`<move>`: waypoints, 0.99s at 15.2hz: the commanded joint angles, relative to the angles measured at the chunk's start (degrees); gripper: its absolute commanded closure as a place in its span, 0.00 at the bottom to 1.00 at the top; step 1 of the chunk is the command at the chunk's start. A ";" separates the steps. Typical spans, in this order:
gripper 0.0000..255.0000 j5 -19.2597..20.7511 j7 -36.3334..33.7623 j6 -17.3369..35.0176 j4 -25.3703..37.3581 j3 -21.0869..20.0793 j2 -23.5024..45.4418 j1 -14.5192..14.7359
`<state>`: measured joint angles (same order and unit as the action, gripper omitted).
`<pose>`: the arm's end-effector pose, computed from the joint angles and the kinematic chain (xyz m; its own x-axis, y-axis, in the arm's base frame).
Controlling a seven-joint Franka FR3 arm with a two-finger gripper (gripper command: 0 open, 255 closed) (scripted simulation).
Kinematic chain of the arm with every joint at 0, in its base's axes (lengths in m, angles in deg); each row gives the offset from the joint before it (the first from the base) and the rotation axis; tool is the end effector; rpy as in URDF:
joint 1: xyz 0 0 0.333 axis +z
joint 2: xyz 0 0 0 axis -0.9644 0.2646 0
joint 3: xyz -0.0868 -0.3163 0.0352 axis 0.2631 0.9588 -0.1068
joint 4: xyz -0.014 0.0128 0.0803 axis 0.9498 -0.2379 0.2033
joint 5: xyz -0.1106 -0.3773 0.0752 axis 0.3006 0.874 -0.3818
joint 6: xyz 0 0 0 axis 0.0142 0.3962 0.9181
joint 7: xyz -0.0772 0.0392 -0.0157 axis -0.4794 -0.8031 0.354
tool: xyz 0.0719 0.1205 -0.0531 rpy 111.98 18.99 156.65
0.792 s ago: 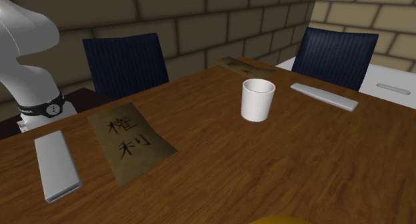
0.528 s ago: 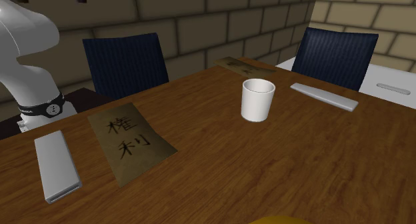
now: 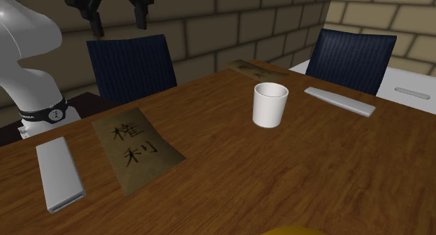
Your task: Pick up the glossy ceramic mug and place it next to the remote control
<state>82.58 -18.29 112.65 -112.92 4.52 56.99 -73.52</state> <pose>0.4047 0.0673 0.5050 0.9994 -0.0287 -0.0188 -0.0279 -0.9989 0.0379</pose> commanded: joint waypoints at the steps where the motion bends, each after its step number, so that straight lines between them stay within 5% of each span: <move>1: 0.00 -0.59 -1.87 2.70 0.79 -1.22 3.23 0.36; 15: 0.00 1.64 -13.57 15.33 17.65 -6.76 31.28 2.66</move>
<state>83.90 -30.68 127.16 -96.51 -1.82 86.30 -71.28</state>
